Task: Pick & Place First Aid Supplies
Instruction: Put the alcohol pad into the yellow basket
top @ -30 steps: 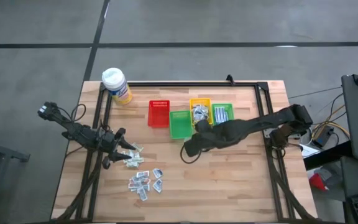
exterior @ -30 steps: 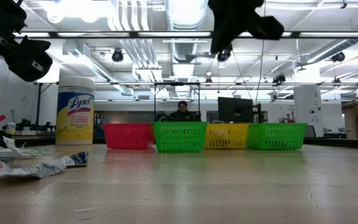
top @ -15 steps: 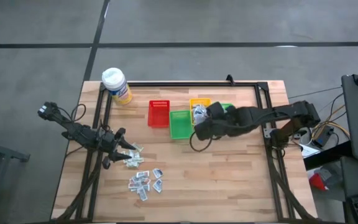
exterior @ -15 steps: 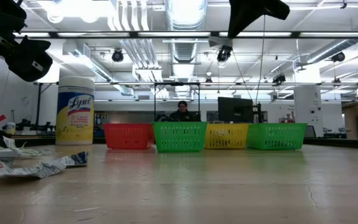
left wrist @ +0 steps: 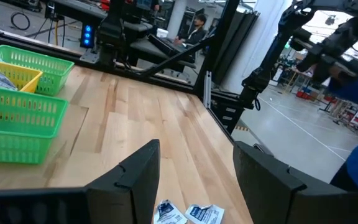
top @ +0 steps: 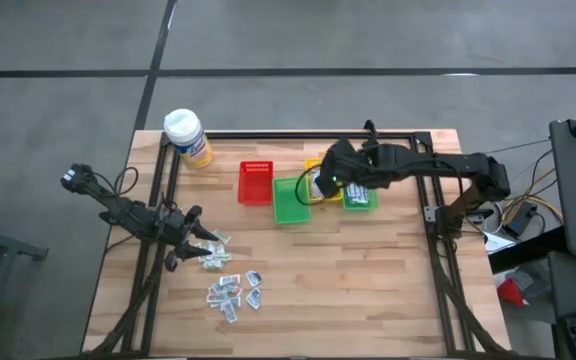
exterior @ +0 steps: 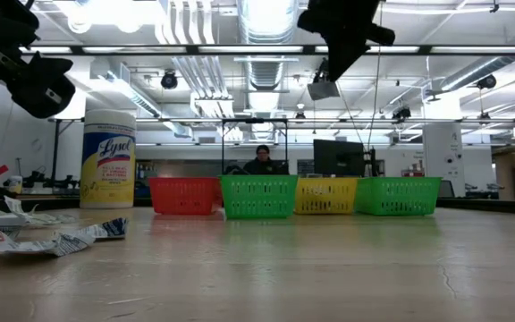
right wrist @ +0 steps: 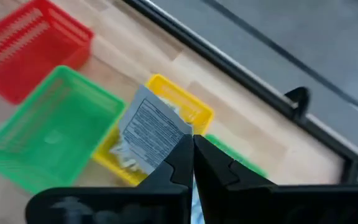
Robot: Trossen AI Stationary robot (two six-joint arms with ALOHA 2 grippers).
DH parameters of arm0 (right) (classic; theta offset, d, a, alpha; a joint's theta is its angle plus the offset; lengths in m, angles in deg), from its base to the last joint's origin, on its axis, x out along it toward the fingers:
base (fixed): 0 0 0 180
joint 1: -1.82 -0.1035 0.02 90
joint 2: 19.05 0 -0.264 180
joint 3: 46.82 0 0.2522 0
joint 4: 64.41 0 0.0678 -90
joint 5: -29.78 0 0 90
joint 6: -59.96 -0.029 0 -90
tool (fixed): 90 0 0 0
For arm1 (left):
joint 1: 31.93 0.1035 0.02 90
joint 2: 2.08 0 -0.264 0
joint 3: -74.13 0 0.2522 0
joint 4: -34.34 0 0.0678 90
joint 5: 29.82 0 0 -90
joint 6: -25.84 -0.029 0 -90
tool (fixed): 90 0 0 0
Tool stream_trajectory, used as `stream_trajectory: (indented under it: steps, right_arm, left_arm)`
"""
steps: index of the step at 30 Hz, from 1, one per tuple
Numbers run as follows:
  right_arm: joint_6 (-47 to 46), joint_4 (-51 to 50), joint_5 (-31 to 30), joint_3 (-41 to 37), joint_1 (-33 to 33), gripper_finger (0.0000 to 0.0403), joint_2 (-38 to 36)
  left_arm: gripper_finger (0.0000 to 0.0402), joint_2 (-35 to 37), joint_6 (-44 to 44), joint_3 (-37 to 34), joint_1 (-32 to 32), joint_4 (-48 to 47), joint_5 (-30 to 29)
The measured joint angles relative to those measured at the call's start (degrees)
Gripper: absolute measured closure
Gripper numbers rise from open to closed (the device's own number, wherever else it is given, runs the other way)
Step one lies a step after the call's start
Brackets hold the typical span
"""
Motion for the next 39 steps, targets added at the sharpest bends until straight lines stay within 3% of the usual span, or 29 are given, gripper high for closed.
stream_trajectory:
  steps: [11, 17, 39]
  right_arm:
    - [12.09, 1.07, 1.35, -0.05, 8.47, 0.0395, 3.02]
    - [16.03, 5.71, 5.23, -0.14, 11.29, 0.0395, 5.88]
    - [16.2, 10.22, 23.28, -0.45, 17.81, 0.0394, 17.78]
  left_arm:
    - [0.0204, 0.0, 0.81, 0.0, -0.01, 0.0, -0.02]
    - [0.0204, 0.0, 0.94, 0.0, -0.02, 0.0, -0.13]
    - [0.0204, 0.0, -1.18, -0.02, 0.0, -0.04, -7.08]
